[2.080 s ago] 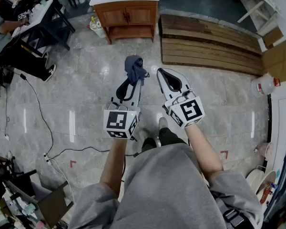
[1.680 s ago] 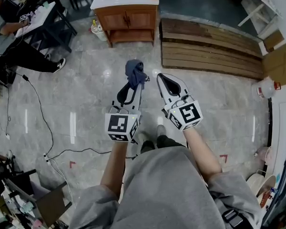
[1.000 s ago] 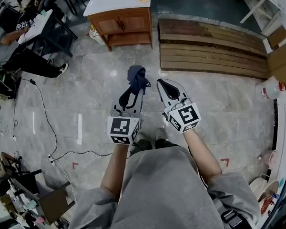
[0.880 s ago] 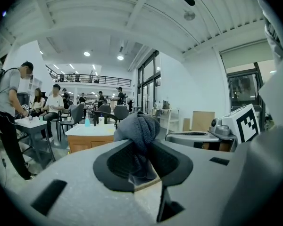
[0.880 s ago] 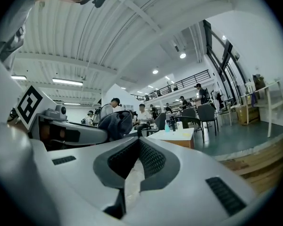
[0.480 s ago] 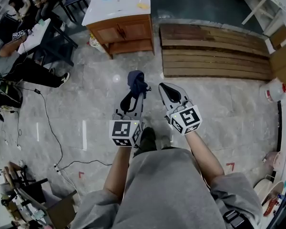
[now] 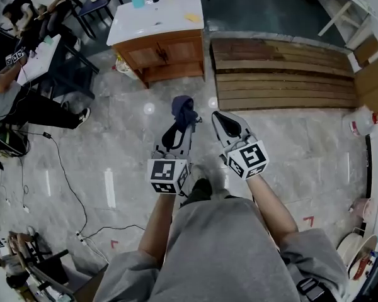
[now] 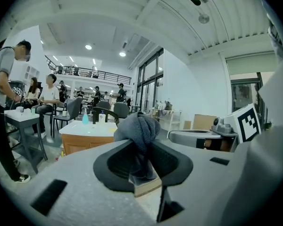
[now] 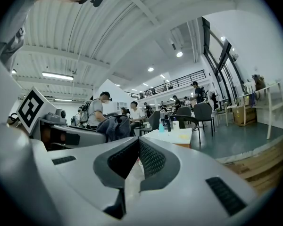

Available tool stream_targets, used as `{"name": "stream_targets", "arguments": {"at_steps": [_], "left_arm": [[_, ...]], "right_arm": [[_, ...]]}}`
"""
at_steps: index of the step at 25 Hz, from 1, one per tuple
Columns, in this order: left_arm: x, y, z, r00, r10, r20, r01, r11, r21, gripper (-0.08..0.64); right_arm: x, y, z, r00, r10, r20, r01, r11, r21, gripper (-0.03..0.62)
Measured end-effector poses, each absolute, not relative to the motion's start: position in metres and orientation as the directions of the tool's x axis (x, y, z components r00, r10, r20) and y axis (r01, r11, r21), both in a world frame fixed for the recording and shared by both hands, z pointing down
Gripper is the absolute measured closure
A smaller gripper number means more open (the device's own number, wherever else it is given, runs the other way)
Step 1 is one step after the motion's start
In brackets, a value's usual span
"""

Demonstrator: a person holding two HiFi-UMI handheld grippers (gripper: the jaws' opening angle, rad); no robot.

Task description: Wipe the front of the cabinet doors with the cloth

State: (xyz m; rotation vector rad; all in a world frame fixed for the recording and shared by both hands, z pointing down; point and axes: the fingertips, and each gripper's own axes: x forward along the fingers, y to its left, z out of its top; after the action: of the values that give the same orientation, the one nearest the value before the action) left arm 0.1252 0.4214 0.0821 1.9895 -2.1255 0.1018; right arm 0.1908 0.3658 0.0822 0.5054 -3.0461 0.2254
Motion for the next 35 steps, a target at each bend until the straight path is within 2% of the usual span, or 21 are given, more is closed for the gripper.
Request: {"name": "stream_targets", "arguments": {"at_steps": [11,21,35], "left_arm": [[0.051,0.403,0.095,-0.01,-0.975,0.221,-0.99,0.041,0.138,0.465],[0.031,0.38,0.115,0.03,-0.969,0.245,-0.985,0.012,0.169,0.465],[-0.023,0.304,0.136,-0.015,-0.96,0.28,-0.978,0.073,0.198,0.465]], "right_arm": [[0.119,0.353,0.09,-0.93,-0.353,0.104,-0.364,0.923,-0.121,0.581],[0.103,0.329,0.11,-0.91,-0.389,0.145,-0.407,0.904,-0.132,0.581],[0.047,0.242,0.129,-0.919,-0.355,0.17,-0.382,0.909,-0.167,0.581]]}}
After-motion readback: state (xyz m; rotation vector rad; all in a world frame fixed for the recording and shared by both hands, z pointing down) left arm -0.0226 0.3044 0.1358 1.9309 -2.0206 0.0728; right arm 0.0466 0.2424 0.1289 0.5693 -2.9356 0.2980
